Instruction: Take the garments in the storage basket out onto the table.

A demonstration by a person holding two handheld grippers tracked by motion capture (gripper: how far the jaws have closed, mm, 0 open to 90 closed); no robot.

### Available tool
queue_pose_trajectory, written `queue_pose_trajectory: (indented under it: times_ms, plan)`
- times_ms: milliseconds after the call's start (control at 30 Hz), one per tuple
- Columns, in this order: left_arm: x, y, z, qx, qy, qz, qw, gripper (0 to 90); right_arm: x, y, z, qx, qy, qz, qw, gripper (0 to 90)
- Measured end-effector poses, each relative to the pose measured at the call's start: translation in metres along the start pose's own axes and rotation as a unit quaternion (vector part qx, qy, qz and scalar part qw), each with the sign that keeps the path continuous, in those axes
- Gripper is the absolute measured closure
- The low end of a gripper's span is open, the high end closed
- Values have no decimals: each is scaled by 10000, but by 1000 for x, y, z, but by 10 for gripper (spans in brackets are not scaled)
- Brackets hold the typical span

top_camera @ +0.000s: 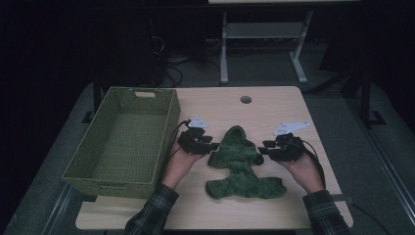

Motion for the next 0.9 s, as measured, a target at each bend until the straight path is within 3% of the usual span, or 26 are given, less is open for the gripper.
queue_pose_trajectory:
  times_ms: [167,233,500,633,733,833,900]
  plan:
    - [25,4,-10,65,26,-175,9998,540,21,14,13,106,55,-67,9999,646]
    - [34,3,-12,-9,-44,-199,9998,538,30,16,16,204,90,32,9997,648]
    - [56,-9,-15,-112,-141,-431,9989,528,60,6,22,395,238,-154,9988,656]
    - [59,-13,-18,-199,-155,-517,9983,576,70,-3,20,377,273,-354,9983,685]
    - [60,-15,-18,-207,-183,-596,9978,618,73,-10,22,367,249,-468,9979,759]
    - [61,-17,-16,-158,-221,-708,9971,689,72,-12,24,424,240,-452,9978,811]
    - [62,-19,-16,-79,-189,-768,9968,796,70,-12,24,389,236,-439,9980,836]
Point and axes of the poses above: each handheld gripper's, and its own axes: x roughly forward along the jaws, y roughly out of its top, z roughly to its right, the point moved 7 cm from there along x, roughly forward along the jaws, and after that the axes turned 4 degrees about z, right-handed, at the moved point
